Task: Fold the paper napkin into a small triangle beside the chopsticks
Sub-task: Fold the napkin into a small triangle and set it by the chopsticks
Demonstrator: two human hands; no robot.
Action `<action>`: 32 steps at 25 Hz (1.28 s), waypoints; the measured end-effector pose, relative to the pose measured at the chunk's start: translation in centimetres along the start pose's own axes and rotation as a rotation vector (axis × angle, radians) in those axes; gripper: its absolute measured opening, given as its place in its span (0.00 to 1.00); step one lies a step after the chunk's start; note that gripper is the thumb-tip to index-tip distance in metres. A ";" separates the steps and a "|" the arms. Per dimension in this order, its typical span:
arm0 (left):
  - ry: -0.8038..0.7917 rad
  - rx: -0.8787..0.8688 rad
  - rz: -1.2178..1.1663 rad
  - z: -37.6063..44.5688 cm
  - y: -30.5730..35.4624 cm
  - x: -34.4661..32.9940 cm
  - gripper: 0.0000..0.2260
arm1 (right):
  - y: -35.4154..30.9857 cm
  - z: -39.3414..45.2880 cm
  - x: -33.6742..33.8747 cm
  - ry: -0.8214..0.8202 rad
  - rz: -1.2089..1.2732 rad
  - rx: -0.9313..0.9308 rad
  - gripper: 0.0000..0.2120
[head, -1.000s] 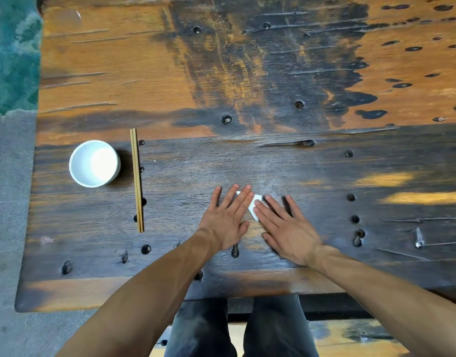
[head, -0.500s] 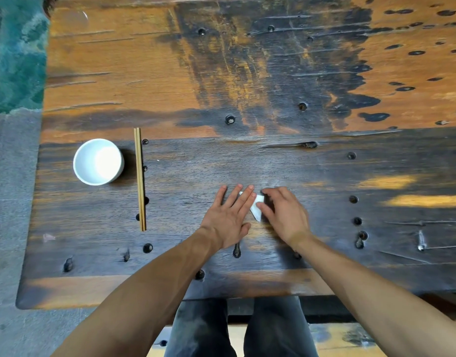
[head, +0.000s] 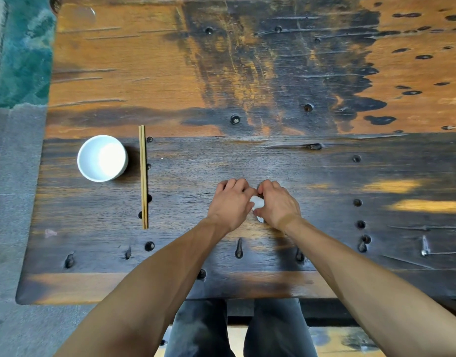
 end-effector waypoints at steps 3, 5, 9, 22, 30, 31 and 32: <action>-0.035 0.114 -0.088 0.8 -0.4 0.1 0.11 | 0.3 0.3 0.1 -0.017 -0.040 -0.011 0.16; -0.053 0.159 -0.124 1.2 -0.5 0.4 0.08 | 0.6 0.4 0.1 -0.008 -0.017 0.009 0.14; -0.124 0.199 -0.238 1.6 -1.0 1.0 0.03 | 1.0 0.5 -0.3 -0.080 0.119 0.059 0.13; 0.074 0.653 -1.351 -3.0 -5.0 2.2 0.06 | -1.4 1.6 -0.3 -0.128 0.772 -0.065 0.07; 0.369 0.833 -1.407 -7.4 -9.2 3.2 0.05 | -7.4 1.9 -1.7 -0.204 0.724 -0.015 0.06; 0.384 0.840 -1.414 -7.9 -9.5 3.2 0.05 | -8.0 2.0 -1.8 -0.214 0.720 -0.011 0.06; 0.399 0.845 -1.423 -8.3 -9.9 3.2 0.05 | -8.7 2.1 -1.9 -0.227 0.711 -0.003 0.07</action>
Point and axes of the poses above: each hand's wrist, its own z-axis towards the middle knuckle, its own x-axis out of the back of the hand, y = z × x, the point moved 5 cm from there along z, towards the middle knuckle, and after that the axes turned 5 degrees about -x, right-handed, at the moved point
